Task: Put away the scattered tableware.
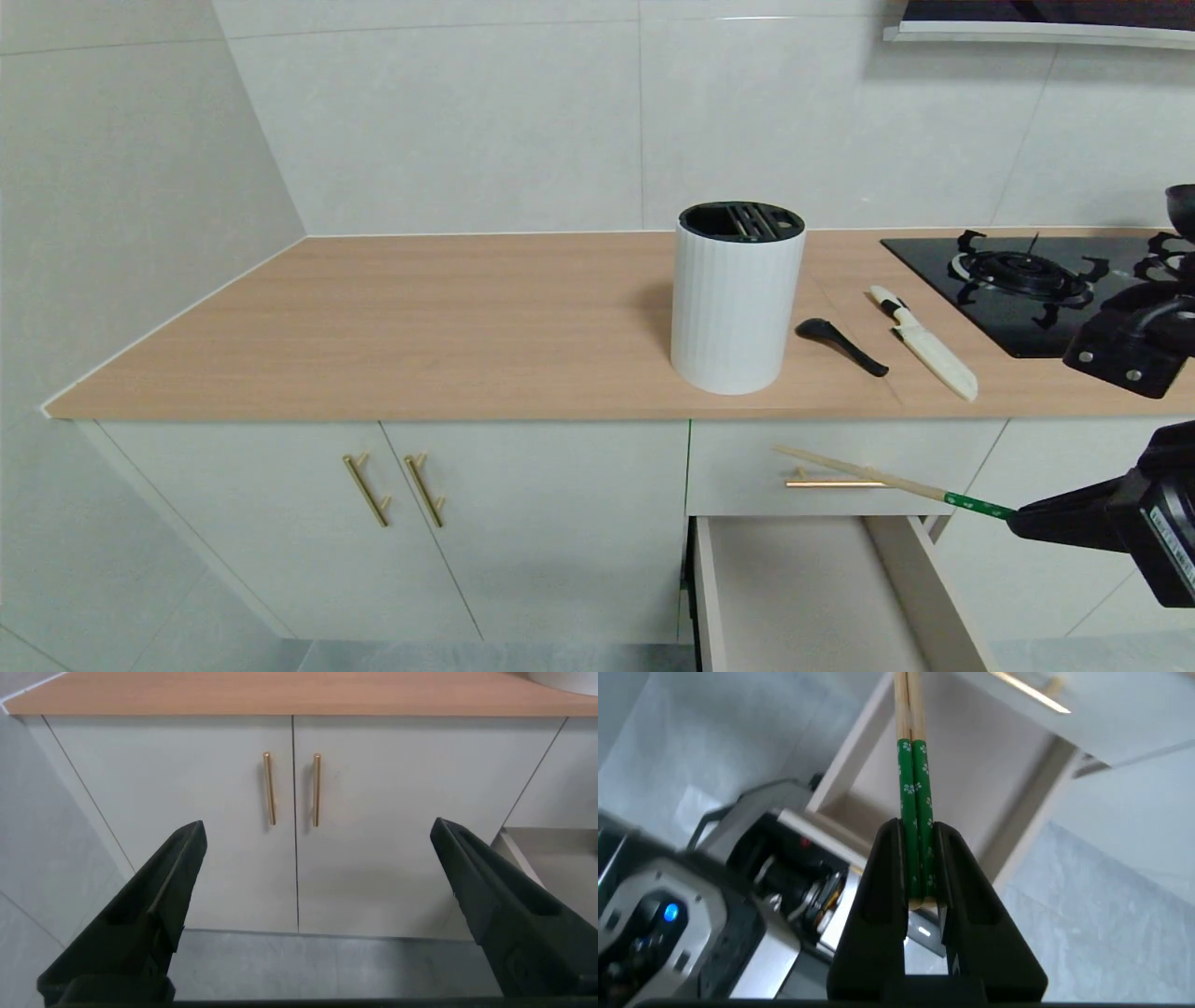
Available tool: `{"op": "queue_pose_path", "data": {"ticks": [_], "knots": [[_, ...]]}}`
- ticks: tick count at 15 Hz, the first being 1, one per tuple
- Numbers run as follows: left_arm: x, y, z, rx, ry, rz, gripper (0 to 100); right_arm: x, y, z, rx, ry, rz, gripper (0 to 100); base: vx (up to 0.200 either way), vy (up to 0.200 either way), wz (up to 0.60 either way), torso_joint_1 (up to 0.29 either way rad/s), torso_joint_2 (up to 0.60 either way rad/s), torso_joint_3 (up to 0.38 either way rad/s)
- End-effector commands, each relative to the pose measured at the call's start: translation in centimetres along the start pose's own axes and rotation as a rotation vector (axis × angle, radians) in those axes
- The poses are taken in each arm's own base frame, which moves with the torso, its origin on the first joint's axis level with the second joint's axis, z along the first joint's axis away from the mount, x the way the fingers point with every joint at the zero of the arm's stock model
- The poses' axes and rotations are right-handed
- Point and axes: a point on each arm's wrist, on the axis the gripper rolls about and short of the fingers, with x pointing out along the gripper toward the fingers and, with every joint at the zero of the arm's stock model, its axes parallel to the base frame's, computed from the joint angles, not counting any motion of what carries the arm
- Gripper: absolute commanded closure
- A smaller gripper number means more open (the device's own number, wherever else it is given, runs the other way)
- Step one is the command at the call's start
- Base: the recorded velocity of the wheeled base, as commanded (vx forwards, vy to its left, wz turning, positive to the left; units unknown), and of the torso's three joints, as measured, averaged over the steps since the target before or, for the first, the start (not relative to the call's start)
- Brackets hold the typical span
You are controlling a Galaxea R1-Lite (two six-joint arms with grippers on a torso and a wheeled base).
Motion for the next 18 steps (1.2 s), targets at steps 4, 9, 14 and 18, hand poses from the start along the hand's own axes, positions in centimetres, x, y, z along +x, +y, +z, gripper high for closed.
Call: {"op": "queue_pose_path", "data": {"ticks": [4,9,14,18], "knots": [[0.0,0.0,0.0,0.000,0.000,0.000,0,1.5,0.1,0.0,-0.007,0.052,0.015,100,0.000,0.000,0.00,0.000,0.00,0.000],[0.0,0.0,0.0,0.000,0.001,0.000,0,2.5,0.3,0.1,-0.014,0.086,0.027,100,0.000,0.000,0.00,-0.016,0.04,0.024],[0.0,0.0,0.0,0.000,0.001,0.000,0,3.2,0.2,0.2,-0.013,0.112,0.029,100,0.000,0.000,0.00,-0.187,0.44,0.250],[0.0,0.0,0.0,0.000,0.000,0.000,0,3.5,0.2,0.2,-0.014,0.121,0.031,100,0.000,0.000,0.00,-0.195,0.49,0.281]]}}
